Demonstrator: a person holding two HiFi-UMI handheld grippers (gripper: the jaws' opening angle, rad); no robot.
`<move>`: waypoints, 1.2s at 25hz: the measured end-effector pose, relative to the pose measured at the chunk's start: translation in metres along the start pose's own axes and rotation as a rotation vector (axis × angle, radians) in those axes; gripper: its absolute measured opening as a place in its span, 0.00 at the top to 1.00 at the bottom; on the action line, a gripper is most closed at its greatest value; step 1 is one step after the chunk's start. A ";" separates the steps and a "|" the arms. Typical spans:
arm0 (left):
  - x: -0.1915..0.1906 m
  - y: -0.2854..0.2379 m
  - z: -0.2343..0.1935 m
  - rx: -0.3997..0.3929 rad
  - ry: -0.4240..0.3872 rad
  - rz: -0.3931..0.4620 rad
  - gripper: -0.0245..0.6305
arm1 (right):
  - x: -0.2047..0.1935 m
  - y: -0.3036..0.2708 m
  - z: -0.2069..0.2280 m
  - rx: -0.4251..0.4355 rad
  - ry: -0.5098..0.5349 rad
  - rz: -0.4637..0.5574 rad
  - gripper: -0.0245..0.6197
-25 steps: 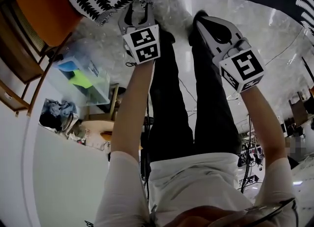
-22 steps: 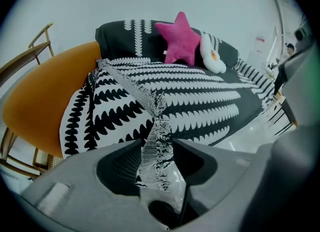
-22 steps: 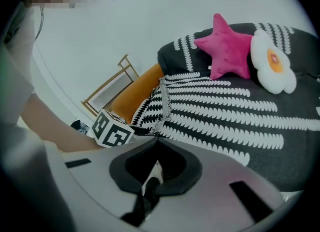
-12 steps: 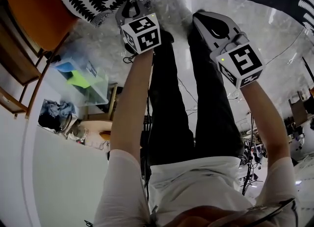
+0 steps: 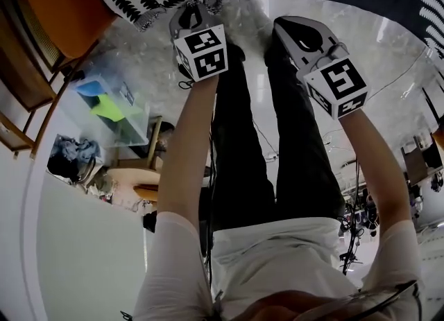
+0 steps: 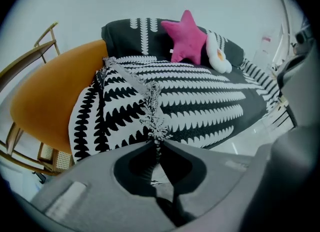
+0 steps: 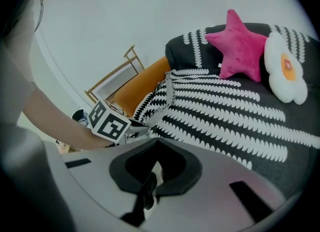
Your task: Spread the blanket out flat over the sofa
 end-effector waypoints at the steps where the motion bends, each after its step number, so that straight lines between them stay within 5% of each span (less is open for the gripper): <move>1: 0.000 0.005 -0.004 0.005 0.012 0.007 0.93 | 0.002 -0.002 -0.003 0.005 0.010 -0.001 0.97; 12: -0.038 0.074 -0.071 0.192 -0.004 -0.014 0.93 | 0.020 -0.021 -0.053 0.065 0.102 -0.008 0.97; 22: -0.092 0.108 -0.158 0.326 0.098 -0.018 0.93 | 0.021 -0.056 -0.107 0.117 0.179 -0.040 0.97; 30: -0.116 0.097 -0.166 0.335 0.087 -0.057 0.93 | -0.008 -0.055 -0.113 0.126 0.179 -0.064 0.97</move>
Point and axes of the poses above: the fingertips, and each gripper's own axes: y backward along the fingers, z to its right, x out of its top, the point moved 1 cm from there along y, backward along the fingers, and after that the axes turned 11 degrees about -x, right-handed, at the moved point
